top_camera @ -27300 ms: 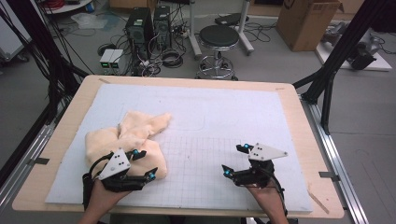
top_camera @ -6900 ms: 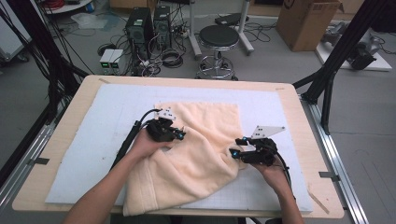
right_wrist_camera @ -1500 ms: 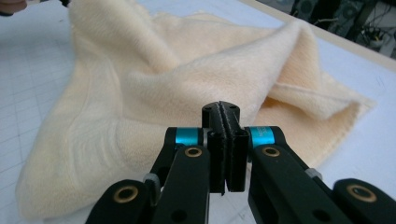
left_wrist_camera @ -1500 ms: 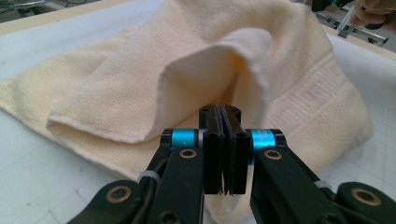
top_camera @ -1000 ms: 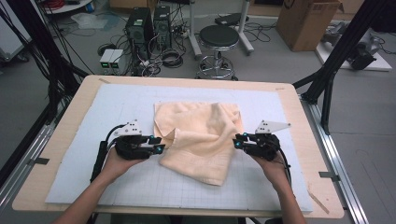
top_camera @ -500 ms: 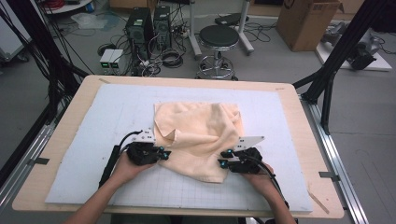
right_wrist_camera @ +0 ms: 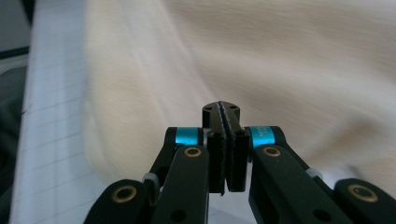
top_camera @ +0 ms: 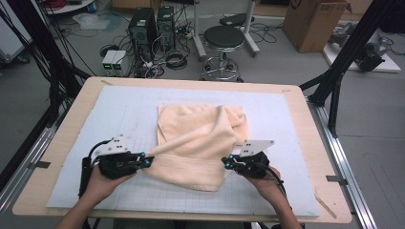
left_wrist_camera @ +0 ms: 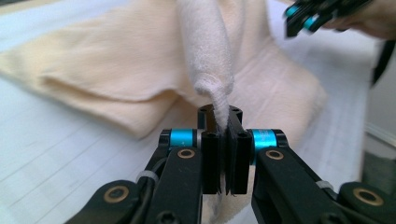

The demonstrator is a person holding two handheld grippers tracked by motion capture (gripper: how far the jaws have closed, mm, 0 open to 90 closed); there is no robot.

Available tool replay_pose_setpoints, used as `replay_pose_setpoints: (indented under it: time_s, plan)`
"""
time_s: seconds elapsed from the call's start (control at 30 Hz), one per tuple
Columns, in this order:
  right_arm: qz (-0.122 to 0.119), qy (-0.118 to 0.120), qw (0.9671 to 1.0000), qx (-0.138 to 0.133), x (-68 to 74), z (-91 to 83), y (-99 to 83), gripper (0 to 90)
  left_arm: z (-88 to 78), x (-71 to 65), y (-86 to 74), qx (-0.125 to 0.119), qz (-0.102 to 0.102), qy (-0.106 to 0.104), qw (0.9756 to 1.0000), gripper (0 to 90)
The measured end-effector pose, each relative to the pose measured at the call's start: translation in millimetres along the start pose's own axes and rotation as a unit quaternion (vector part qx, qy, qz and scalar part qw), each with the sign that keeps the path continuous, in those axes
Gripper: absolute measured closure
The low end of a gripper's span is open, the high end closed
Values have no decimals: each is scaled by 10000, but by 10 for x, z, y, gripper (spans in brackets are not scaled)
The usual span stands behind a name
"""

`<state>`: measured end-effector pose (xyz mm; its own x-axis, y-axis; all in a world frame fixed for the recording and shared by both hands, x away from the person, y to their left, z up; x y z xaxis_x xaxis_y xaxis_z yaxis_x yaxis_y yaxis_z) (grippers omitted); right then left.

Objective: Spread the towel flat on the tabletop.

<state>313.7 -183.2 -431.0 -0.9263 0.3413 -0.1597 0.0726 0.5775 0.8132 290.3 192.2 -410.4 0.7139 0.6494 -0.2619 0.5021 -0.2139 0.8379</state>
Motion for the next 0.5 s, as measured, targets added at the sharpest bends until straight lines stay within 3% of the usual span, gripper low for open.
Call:
replay_pose_setpoints:
  time_s: [0.07, 0.17, 0.23, 0.3, 0.4, 0.5]
  plan:
    - [137, -118, 9998, -41, -69, -16, -16, 819, -47, 146, -75, 48, -183, 270, 9995, 863]
    - [200, -68, 9998, 41, -101, 79, -41, 730, -35, 345, -200, 195, -441, 521, 9975, 854]
    - [104, 1, 9999, 100, -71, 175, -32, 677, -17, 411, -237, 127, -521, 613, 9967, 766]
    - [35, -32, 9999, 145, -62, 255, -26, 618, 7, 438, -252, 113, -514, 626, 9967, 655]
    - [168, -131, 9997, 70, -116, 314, -28, 590, 100, 447, -274, 253, -452, 621, 9967, 601]
    - [210, -107, 9996, 131, -147, 392, -47, 605, 193, 455, -302, 481, -378, 640, 9961, 629]
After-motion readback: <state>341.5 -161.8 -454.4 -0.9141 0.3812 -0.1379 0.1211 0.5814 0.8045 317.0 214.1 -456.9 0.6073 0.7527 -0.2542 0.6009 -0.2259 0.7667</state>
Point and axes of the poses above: each handheld gripper's, and its own axes: z roughly forward along the jaws, y roughly out of its top, x roughly to its left, the point moved 4 cm from there along z, roughly forward along the jaws, and after that the axes turned 11 degrees about -z, right-handed, at the moved point
